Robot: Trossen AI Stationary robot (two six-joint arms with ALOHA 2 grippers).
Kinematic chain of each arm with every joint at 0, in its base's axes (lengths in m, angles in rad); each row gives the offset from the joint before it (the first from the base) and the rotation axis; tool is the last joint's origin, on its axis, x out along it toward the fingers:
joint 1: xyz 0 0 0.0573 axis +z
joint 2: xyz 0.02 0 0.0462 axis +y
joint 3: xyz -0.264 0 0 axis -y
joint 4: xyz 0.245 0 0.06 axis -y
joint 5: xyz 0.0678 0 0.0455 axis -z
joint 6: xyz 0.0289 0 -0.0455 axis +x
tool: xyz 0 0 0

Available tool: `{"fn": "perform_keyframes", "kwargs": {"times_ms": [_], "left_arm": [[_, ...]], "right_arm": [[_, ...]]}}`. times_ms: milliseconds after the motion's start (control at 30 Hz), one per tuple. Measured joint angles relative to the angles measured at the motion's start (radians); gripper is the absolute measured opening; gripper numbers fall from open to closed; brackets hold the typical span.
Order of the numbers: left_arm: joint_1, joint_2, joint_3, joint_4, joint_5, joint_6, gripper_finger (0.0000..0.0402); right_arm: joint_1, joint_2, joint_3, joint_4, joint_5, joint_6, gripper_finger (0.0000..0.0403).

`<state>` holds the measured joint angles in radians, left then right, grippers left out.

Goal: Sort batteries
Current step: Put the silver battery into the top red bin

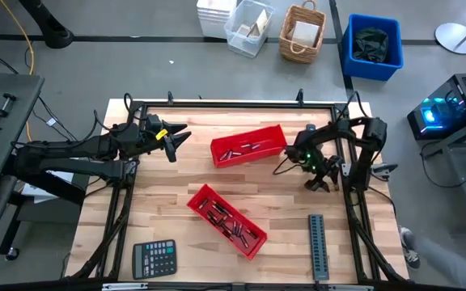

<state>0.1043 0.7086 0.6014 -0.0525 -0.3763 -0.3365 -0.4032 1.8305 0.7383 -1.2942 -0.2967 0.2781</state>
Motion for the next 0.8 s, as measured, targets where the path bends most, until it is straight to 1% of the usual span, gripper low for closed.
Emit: {"fn": "perform_keyframes", "kwargs": {"times_ms": [133,267,333,433,500,667,800], "left_arm": [[0.0,0.0,0.0,0.005,-0.001,-0.001,0.0172],[0.0,0.0,0.0,0.005,-0.019,-0.001,0.0172],[0.0,0.0,0.0,0.005,-0.031,-0.002,0.0172],[0.0,0.0,0.0,0.005,-0.04,-0.002,0.0172],[0.0,0.0,0.0,0.005,-0.04,-0.003,0.0172],[0.0,0.0,0.0,0.005,-0.04,-0.019,0.0172],[0.0,0.0,0.0,0.005,-0.04,-0.029,0.0172]], "right_arm": [[-0.018,0.0,0.001,-0.023,-0.054,-0.126,0.0206],[-0.018,0.0,0.013,-0.058,-0.044,-0.226,0.0189],[-0.023,0.0,0.019,-0.063,0.012,-0.237,0.0176],[-0.038,0.0,0.021,-0.062,0.185,-0.198,0.0159],[-0.047,0.0,0.021,-0.066,0.241,-0.173,0.0153],[-0.056,0.013,0.018,-0.066,0.259,-0.17,0.015],[-0.055,0.065,0.017,-0.061,0.239,-0.18,0.015]]}}
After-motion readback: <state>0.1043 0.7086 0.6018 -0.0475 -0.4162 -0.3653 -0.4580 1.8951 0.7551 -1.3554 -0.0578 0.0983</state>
